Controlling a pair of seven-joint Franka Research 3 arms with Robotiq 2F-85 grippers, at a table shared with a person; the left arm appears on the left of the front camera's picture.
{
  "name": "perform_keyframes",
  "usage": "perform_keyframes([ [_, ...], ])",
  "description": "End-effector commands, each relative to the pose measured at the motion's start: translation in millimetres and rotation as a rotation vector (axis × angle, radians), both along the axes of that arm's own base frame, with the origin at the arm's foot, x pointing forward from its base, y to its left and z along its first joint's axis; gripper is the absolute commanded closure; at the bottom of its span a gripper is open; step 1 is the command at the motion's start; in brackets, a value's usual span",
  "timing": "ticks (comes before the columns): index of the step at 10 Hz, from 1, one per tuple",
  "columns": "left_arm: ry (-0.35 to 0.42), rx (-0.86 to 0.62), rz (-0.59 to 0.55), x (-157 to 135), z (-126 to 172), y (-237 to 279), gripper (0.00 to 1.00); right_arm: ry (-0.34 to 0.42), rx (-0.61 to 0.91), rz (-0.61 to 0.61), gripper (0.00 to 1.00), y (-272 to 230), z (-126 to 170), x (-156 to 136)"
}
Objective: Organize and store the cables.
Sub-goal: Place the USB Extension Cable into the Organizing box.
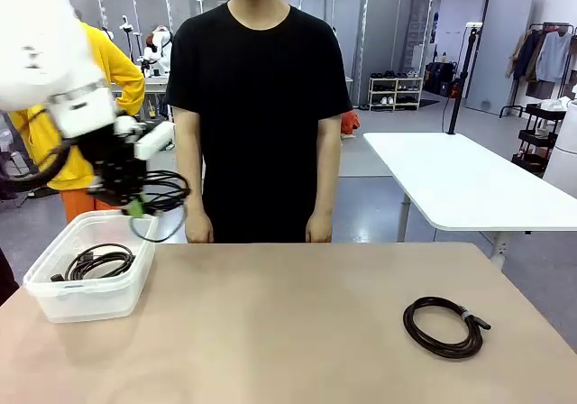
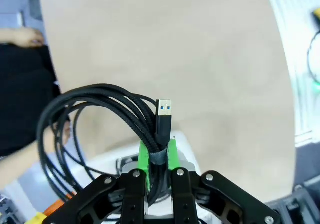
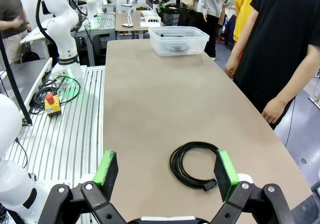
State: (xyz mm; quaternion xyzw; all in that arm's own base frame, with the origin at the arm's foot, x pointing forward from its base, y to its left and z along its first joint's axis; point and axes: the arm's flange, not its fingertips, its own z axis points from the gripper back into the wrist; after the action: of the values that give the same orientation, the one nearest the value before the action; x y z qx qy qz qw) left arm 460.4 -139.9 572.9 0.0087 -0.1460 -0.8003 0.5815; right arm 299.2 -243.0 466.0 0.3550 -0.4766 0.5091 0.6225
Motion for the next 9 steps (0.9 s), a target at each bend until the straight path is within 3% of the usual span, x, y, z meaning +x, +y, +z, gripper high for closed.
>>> perform_keyframes([
  [1,-0.032,-0.042,0.023,-13.9,-8.7,29.0,0.93,-0.006,0.003,0.0,0.01,0.4,1.3,-0.6],
  [6,-0.007,-0.022,0.036,-11.7,-2.3,44.5,0.93,-0.006,0.003,0.0,0.01,0.4,1.3,-0.6],
  [7,-0.004,-0.024,0.038,-13.4,-4.5,47.9,0.84,-0.006,0.003,0.0,0.01,0.4,1.3,-0.6],
  [8,-0.06,0.017,-0.073,-10.1,-1.7,50.9,0.84,-0.006,0.003,0.0,0.01,0.4,1.3,-0.6],
  [9,-0.092,0.044,-0.084,2.7,-3.7,59.8,0.84,-0.006,0.003,0.0,0.01,0.4,1.3,-0.6],
])
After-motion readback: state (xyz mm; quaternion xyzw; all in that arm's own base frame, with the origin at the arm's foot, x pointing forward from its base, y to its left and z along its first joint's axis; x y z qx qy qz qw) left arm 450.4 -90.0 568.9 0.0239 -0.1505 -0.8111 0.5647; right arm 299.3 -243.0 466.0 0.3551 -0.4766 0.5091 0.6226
